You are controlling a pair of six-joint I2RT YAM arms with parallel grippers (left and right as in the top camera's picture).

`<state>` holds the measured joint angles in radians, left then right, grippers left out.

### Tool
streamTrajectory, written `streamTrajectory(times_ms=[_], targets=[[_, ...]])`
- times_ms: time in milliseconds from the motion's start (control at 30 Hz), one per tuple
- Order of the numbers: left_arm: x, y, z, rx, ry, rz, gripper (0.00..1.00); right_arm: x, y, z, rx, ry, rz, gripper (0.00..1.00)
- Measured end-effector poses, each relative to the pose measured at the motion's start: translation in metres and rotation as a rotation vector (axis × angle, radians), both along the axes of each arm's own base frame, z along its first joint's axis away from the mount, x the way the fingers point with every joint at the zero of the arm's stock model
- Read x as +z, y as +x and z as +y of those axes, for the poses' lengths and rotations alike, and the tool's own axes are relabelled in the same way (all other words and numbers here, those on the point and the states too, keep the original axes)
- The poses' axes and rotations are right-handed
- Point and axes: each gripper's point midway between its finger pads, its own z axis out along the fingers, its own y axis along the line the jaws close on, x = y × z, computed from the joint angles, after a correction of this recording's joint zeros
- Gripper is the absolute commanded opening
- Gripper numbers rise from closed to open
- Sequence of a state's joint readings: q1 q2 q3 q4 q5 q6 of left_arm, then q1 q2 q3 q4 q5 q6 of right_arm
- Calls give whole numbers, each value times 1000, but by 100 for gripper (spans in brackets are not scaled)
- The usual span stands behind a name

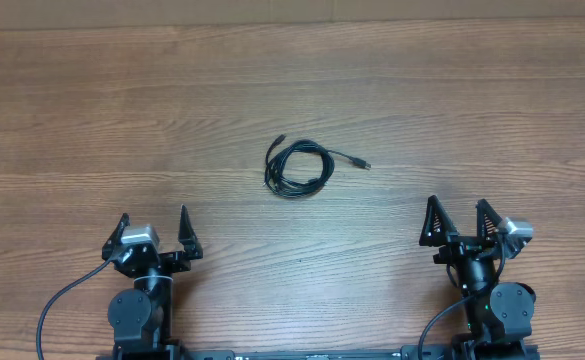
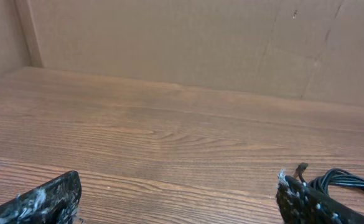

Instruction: Untangle cables

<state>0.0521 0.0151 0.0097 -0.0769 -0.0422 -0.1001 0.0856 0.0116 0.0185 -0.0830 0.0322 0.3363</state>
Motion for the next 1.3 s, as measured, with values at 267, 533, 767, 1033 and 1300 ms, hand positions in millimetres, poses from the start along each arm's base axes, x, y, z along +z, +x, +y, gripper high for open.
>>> streamTrajectory(times_ms=[267,533,767,1033,1300], targets=[[0,0,0,0,0,0,100,0,0,0,0,0,0,100],[0,0,0,0,0,0,100,0,0,0,0,0,0,100],[0,0,-3,-16,-1,1,100,0,0,0,0,0,0,100],[0,0,-6,-38,-3,1,100,0,0,0,0,0,0,100],[0,1,-9,-51,-4,1,99,0,0,0,0,0,0,100]])
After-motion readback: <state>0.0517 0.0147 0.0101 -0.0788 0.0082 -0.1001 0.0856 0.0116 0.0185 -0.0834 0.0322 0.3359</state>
